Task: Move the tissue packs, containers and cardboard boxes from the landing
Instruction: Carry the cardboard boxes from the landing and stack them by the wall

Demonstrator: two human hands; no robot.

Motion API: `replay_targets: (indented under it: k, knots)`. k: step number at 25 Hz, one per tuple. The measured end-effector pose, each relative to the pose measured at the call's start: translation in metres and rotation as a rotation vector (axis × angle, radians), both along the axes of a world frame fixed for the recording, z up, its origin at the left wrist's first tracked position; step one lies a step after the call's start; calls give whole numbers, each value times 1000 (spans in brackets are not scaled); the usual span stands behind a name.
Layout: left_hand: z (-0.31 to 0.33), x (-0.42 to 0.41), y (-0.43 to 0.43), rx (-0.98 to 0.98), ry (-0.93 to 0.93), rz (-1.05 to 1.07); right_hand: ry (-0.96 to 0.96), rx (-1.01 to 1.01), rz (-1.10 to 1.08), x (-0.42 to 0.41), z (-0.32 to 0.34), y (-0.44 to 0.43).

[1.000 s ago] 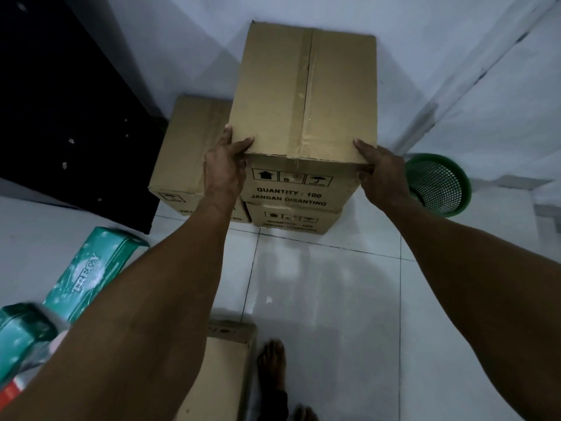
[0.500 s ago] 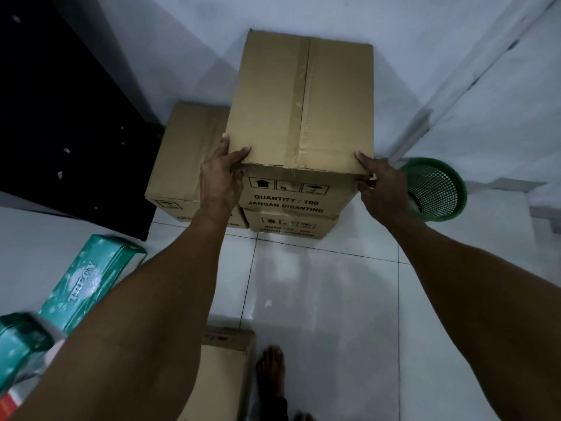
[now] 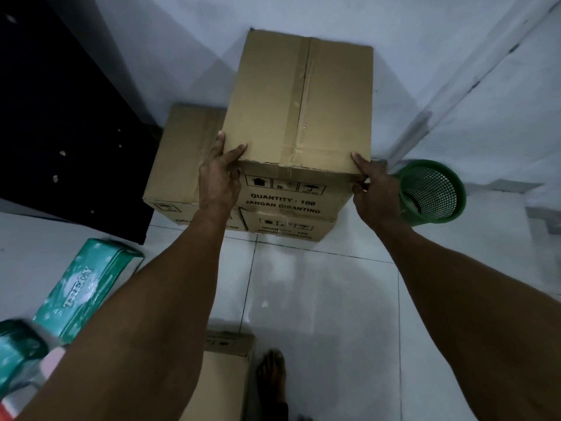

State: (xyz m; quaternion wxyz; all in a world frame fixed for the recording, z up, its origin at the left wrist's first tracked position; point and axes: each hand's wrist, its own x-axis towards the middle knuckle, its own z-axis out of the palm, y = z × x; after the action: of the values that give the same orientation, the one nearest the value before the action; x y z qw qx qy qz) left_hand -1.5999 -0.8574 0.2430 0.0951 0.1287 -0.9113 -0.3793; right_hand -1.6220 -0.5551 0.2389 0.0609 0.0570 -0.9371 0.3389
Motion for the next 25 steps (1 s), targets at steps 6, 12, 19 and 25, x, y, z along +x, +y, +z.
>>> replay_targets:
  k: [6,12,19,25]
  knots:
    - [6,-1,4,-21,-35,8,-9,-1,-14,-3,2,2]
    - [0,0,-4,-34,-37,-6,1,-9,-5,1,7,-5]
    - [10,5,4,-79,-48,-21,-7,45,-24,4,13,2]
    - [6,3,2,-110,-3,-14,14,40,-40,4,11,3]
